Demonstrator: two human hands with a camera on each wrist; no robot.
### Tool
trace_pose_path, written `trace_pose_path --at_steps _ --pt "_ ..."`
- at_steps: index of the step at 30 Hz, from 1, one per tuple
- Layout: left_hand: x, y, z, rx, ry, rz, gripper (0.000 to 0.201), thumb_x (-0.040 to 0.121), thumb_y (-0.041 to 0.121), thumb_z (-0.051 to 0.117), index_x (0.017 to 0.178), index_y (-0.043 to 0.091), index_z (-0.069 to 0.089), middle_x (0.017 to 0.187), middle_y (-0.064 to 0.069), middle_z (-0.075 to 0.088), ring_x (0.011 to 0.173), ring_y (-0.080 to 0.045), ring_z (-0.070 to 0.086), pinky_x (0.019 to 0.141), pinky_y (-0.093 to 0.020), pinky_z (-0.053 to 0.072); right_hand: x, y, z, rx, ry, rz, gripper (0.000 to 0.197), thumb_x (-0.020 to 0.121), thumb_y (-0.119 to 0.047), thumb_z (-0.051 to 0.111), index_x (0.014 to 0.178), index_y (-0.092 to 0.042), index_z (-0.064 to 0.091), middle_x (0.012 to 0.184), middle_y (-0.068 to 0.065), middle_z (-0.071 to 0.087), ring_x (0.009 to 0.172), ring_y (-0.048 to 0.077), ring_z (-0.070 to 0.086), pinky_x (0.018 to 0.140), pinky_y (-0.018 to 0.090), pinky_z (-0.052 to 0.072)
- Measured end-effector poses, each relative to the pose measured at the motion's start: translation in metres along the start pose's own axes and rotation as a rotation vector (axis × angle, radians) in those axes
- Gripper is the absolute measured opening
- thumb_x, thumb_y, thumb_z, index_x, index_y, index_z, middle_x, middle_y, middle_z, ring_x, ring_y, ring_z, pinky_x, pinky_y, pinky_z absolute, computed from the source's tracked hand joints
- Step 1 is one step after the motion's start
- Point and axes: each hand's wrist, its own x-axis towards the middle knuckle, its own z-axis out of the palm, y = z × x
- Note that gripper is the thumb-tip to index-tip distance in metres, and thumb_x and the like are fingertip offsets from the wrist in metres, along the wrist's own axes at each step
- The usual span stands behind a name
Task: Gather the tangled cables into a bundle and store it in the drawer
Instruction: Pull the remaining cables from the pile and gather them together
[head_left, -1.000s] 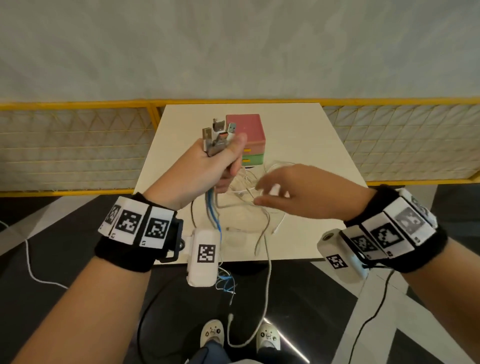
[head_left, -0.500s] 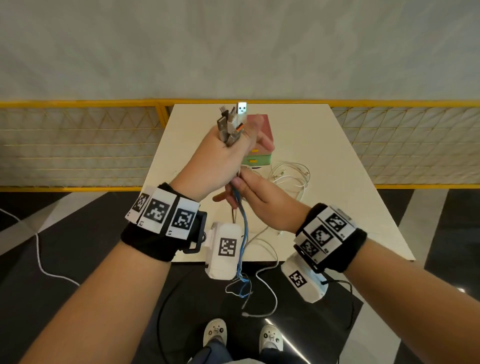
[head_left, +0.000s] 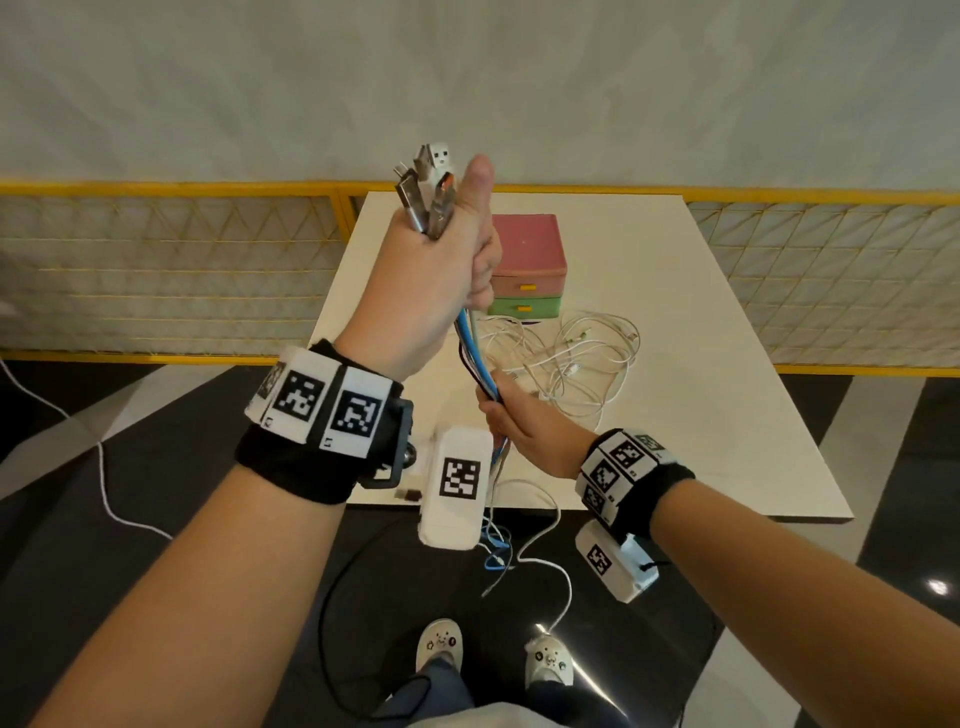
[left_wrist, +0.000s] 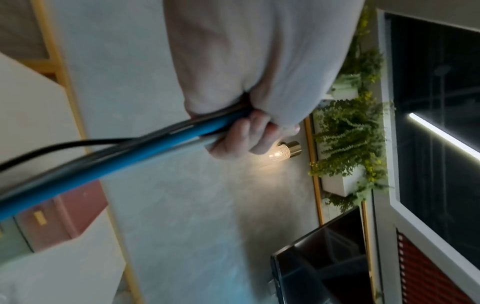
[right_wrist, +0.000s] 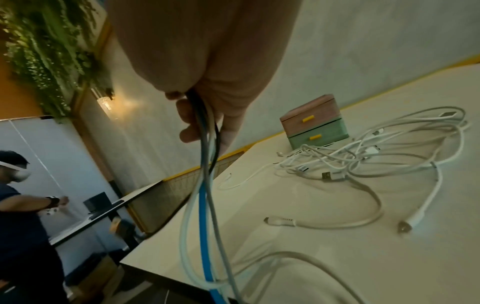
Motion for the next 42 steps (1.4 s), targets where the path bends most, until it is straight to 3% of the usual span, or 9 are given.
trace_pose_path --at_steps 7,12,16,21,25,27,31,38,42 --pt "-0.006 0.016 -0.001 -0.077 -0.031 0.001 0.055 0.103 0.042 0.038 0.055 0.017 0.028 0.048 0.004 0.028 0.041 -0.01 0.019 0.041 -0.02 0.017 0.002 0.011 0.012 -0.02 -0.119 0.193 0.015 0.101 -0.014 0.034 0.115 -0.01 0.032 0.095 0.018 0.053 0.07 0.013 0.056 0.07 0.029 0.05" --pt "-0.006 0.012 -0.009 -0.077 0.0 -0.047 0.055 0.104 0.041 0.038 0.056 0.016 0.029 0.048 0.004 0.03 0.04 -0.008 0.021 0.039 -0.019 0.017 -0.01 0.005 0.042 0.167 -0.375 0.306 0.032 0.092 -0.044 0.042 0.11 -0.018 0.041 0.077 0.016 0.051 0.055 0.018 0.046 0.051 0.026 0.049" --pt "-0.003 -0.003 -0.019 -0.06 -0.03 -0.13 0.054 0.102 0.044 0.041 0.057 0.017 0.031 0.05 0.003 0.03 0.04 -0.008 0.021 0.038 -0.018 0.018 -0.013 0.017 0.046 -0.012 -0.432 0.298 0.061 0.088 -0.053 0.053 0.137 -0.026 0.027 0.125 0.012 0.055 0.11 0.024 0.058 0.1 0.043 0.046" --pt "-0.012 -0.041 -0.021 0.147 -0.201 -0.118 0.052 0.104 0.041 0.036 0.059 0.014 0.037 0.055 0.002 0.042 0.052 -0.015 0.04 0.056 -0.025 0.037 -0.005 -0.016 0.014 0.011 -0.173 0.169 0.082 0.088 -0.045 0.059 0.15 -0.02 0.012 0.154 0.005 0.024 0.14 0.015 0.025 0.116 0.034 0.021" --pt "-0.01 -0.067 -0.019 0.537 -0.28 -0.074 0.059 0.105 0.041 0.035 0.065 0.001 0.051 0.086 -0.003 0.072 0.084 0.0 0.064 0.089 -0.017 0.041 0.013 -0.055 -0.004 0.134 0.002 0.046 0.013 0.101 -0.016 0.04 0.104 -0.011 0.052 0.097 -0.002 0.059 0.09 -0.003 0.056 0.085 0.019 0.042" --pt "-0.006 -0.068 -0.019 0.565 -0.235 -0.092 0.059 0.103 0.044 0.037 0.061 0.006 0.051 0.089 0.002 0.075 0.082 0.006 0.065 0.084 -0.012 0.041 0.019 -0.058 -0.004 0.213 0.012 0.049 0.023 0.102 -0.008 0.029 0.096 -0.005 0.051 0.087 0.004 0.06 0.083 0.005 0.062 0.084 0.021 0.048" --pt "0.001 -0.067 -0.02 0.527 -0.184 -0.071 0.059 0.104 0.039 0.038 0.056 0.004 0.041 0.089 -0.005 0.077 0.084 -0.004 0.067 0.079 -0.002 0.038 0.02 -0.046 0.003 0.165 0.036 0.041 0.017 0.102 -0.016 0.032 0.1 -0.006 0.046 0.091 0.005 0.06 0.095 0.027 0.063 0.09 0.041 0.05" --pt "0.0 -0.07 -0.024 0.48 -0.315 -0.078 0.054 0.103 0.045 0.038 0.056 0.043 0.064 0.108 -0.013 0.071 0.107 -0.017 0.065 0.091 -0.031 0.055 0.033 -0.046 0.004 0.089 0.373 -0.137 0.051 0.088 -0.007 0.053 0.136 -0.011 0.037 0.133 0.013 0.04 0.124 0.02 0.044 0.1 0.041 0.047" --pt "0.002 -0.07 -0.026 0.491 -0.266 -0.064 0.055 0.1 0.046 0.043 0.099 -0.003 0.067 0.079 -0.014 0.06 0.068 -0.004 0.058 0.08 -0.017 0.046 0.03 -0.045 0.003 0.202 0.456 -0.15 0.039 0.089 -0.01 0.055 0.127 -0.012 0.045 0.121 0.007 0.053 0.112 0.015 0.055 0.096 0.039 0.049"
